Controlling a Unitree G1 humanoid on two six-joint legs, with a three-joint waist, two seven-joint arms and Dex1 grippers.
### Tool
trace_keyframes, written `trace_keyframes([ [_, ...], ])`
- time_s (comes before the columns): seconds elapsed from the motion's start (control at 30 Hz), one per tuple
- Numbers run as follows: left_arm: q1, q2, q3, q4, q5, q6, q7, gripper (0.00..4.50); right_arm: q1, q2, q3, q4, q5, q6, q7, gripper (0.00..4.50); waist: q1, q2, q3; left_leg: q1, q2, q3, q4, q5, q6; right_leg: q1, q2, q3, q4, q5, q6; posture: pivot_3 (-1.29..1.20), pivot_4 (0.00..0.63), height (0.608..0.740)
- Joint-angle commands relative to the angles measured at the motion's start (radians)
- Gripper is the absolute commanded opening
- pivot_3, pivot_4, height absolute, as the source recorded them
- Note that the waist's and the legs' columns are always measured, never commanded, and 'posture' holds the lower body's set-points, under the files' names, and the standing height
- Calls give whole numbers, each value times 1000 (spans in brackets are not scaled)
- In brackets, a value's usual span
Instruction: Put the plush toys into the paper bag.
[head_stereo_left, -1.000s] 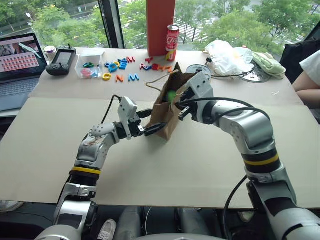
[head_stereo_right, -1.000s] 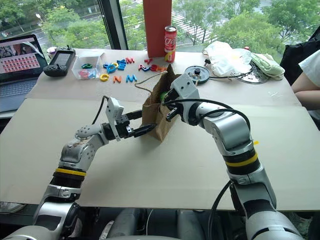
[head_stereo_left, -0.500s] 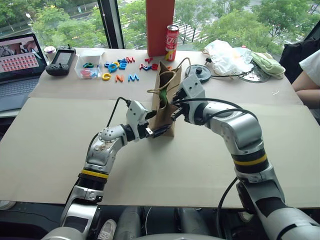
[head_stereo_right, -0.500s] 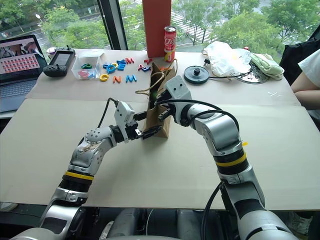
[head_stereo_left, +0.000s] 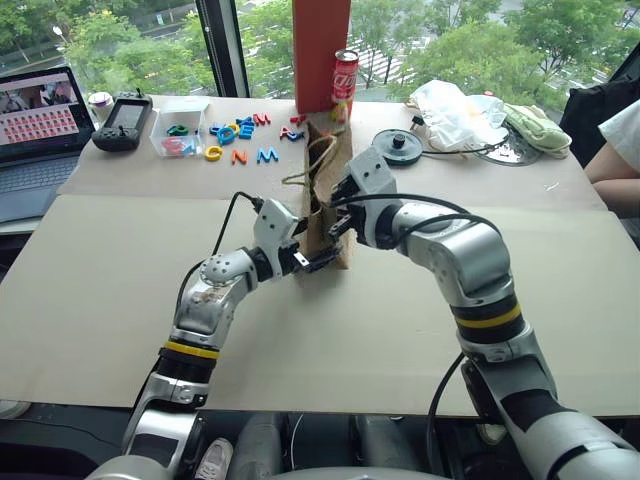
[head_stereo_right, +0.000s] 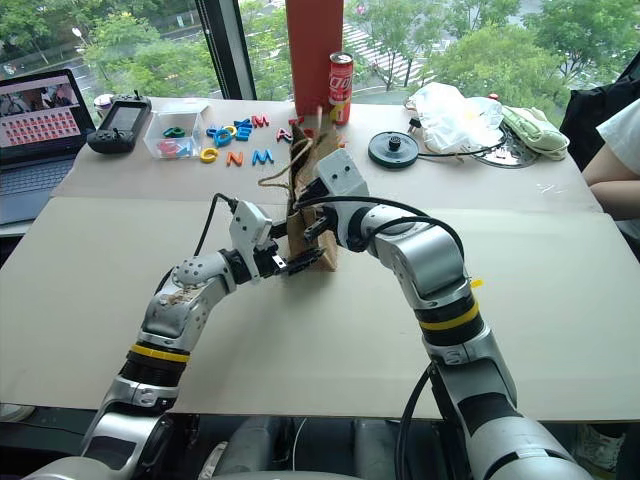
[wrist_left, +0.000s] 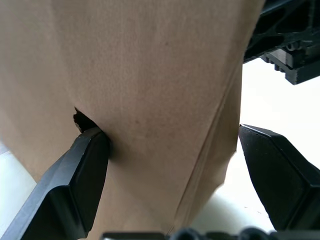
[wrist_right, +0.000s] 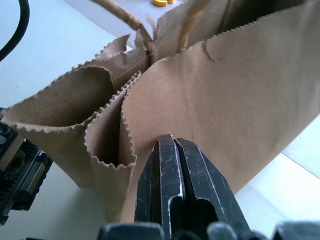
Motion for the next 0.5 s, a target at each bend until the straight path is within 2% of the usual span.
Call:
trace_keyframes([
  [0.03,-29,4,15,-12,6,-23,7,4250,-5,4,4,-60,21,26,16,23,0,0,0,0,0,0,0,0,0,0,0,0,0,0,0,0,150,739],
  [0.33,-37,56,23,17,4,-43,-36,4250,-2,30,3,-87,28,60,23,23,-2,0,0,0,0,0,0,0,0,0,0,0,0,0,0,0,150,739],
  [0.5,-54,52,29,72,20,-83,-24,4250,-4,58,5,-88,23,69,14,23,0,0,0,0,0,0,0,0,0,0,0,0,0,0,0,0,150,739],
])
